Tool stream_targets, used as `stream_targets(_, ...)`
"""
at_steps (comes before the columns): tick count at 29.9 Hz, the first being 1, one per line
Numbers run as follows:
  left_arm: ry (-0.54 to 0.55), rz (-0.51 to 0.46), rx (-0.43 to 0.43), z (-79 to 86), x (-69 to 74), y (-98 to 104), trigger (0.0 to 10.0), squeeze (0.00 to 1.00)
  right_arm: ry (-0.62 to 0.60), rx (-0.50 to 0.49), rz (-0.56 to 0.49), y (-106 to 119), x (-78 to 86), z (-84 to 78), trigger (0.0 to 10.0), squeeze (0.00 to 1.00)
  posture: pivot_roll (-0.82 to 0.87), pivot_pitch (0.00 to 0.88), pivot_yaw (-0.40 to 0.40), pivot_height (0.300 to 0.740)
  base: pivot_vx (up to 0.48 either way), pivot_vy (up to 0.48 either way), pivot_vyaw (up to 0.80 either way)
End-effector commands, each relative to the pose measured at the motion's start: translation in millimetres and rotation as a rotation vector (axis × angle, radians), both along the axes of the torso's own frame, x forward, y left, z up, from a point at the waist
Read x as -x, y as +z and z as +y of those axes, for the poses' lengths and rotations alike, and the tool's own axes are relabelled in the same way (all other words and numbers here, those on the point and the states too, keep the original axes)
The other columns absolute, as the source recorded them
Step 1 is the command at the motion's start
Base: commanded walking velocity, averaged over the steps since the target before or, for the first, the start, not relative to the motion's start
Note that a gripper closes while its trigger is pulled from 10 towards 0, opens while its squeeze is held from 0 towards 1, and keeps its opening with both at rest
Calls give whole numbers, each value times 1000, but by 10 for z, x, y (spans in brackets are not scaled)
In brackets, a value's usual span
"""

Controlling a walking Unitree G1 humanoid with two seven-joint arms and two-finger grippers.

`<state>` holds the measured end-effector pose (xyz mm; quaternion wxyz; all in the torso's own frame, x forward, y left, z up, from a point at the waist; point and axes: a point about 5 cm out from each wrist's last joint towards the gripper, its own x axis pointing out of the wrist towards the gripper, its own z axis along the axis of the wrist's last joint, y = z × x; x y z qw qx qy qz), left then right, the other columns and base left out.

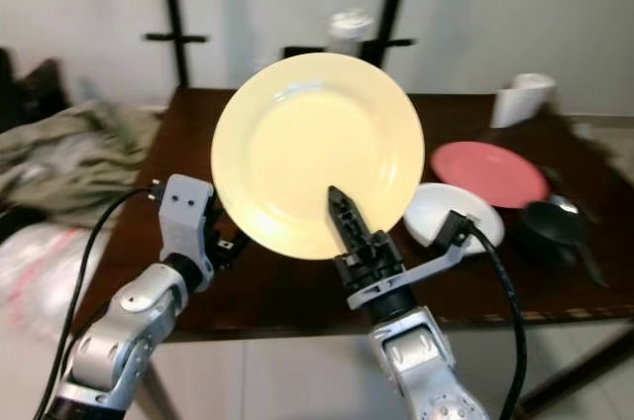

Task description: Setting the table

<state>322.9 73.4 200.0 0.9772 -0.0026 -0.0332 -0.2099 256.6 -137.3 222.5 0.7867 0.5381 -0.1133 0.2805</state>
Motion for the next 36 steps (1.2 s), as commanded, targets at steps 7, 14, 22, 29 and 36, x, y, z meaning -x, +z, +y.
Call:
stream_targets(7,80,37,-33,155,-36,-124,10000,0,14,17,10,-17,-21,44,10000,0,-44,108,69,740,411,0,0)
stream_targets(14,68,32,-27,137,-28,-119,10000,0,11,15,8,-10,-17,42,10000,0,-48,107,69,740,480,0,0)
stream_targets(22,68,35,-34,127,-34,-127,10000,0,8,19,10,-15,-21,40,10000,0,-48,105,71,740,450,0,0)
stream_targets(29,47,27,-18,90,-9,-101,10000,0,7,16,12,-15,-17,42,10000,0,-47,109,72,740,0,0,0)
stream_targets(36,33,26,-12,77,0,-96,10000,0,3,14,18,-17,-11,39,10000,0,-46,112,73,740,0,0,0)
